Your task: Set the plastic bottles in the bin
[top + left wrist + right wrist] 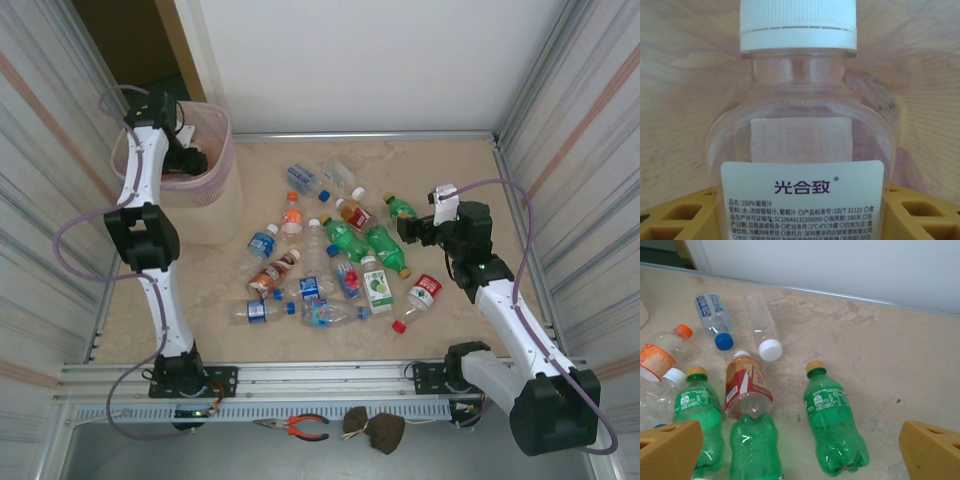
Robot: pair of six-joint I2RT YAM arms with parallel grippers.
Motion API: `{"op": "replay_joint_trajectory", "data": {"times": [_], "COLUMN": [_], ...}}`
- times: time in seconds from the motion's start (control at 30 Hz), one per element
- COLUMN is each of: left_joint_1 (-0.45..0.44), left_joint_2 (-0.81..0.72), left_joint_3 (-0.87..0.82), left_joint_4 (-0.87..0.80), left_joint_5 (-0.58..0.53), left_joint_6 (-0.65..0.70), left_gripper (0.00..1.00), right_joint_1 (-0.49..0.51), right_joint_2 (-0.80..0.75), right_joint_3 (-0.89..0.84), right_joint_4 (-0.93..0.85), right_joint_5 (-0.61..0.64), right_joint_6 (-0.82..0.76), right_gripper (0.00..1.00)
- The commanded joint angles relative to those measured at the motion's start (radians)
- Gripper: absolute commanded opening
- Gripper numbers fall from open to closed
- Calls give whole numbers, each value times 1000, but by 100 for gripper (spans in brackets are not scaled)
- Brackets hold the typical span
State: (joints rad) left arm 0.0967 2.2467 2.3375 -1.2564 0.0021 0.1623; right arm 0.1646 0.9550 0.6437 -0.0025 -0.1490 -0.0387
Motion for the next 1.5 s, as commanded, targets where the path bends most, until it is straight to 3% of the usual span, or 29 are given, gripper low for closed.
{"op": "replay_joint_trajectory", "data": {"times": [0.0,0.13,0.37,0.47,0.87,1.23,1.47], "left_joint_1": [18,21,21,20,21,21,21], "left_joint_2": [26,46,-13,-60,-273,-514,-683], "left_joint_3": [11,-33,-102,-121,-152,-299,-457], "left_joint_4": [3,28,80,100,111,215,326], "left_joint_5": [-16,-10,26,39,140,325,440], "left_joint_6": [25,22,-8,-14,-30,-66,-103], "left_gripper": [59,63,82,85,84,82,82], "right_joint_1": [9,9,10,10,9,-56,-85], "right_joint_2": [-10,-12,-19,-23,28,337,534], "right_joint_3": [17,15,22,36,172,439,578], "right_joint_4": [-13,-12,-30,-53,-231,-490,-616], "right_joint_5": [17,14,12,11,4,-15,-24], "right_joint_6": [-21,-18,-18,-17,43,128,49], "right_gripper": [99,99,100,100,98,84,84]}}
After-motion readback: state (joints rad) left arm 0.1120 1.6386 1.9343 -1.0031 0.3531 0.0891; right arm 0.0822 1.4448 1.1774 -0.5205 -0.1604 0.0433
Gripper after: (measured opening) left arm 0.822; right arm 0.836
